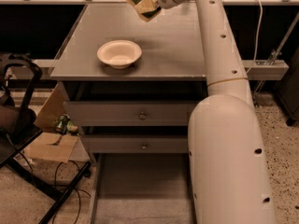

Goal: Pick sponge from bottom drawer and place on counter

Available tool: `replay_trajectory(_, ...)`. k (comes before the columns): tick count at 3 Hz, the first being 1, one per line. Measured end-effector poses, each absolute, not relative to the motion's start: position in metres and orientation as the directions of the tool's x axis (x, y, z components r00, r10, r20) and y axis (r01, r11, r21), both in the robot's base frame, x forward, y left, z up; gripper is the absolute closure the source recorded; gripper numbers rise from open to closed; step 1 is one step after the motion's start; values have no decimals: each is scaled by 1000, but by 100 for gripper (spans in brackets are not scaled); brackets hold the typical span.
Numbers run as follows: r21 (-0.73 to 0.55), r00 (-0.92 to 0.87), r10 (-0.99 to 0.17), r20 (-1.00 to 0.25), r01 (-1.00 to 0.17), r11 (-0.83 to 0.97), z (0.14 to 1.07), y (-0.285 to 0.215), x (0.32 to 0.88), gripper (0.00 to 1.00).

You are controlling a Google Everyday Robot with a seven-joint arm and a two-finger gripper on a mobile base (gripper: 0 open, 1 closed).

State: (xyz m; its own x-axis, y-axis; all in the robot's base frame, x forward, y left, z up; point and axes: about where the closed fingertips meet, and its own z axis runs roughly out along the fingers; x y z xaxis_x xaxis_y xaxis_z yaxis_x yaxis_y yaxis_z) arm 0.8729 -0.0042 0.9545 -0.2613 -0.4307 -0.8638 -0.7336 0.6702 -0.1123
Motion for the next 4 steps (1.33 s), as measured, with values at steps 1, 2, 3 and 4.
replay_trajectory(1,-112,-261,-431,-864,-734,670,954,-4,873,0)
replay_trajectory(2,-112,-261,-431,-864,-734,670,954,-4,873,0)
replay_trajectory(3,-98,-264,-385,-884,-701,706,964,-19,876,0)
replay_trajectory(4,-74,-239,-277,-931,-618,783,1001,-60,863,0)
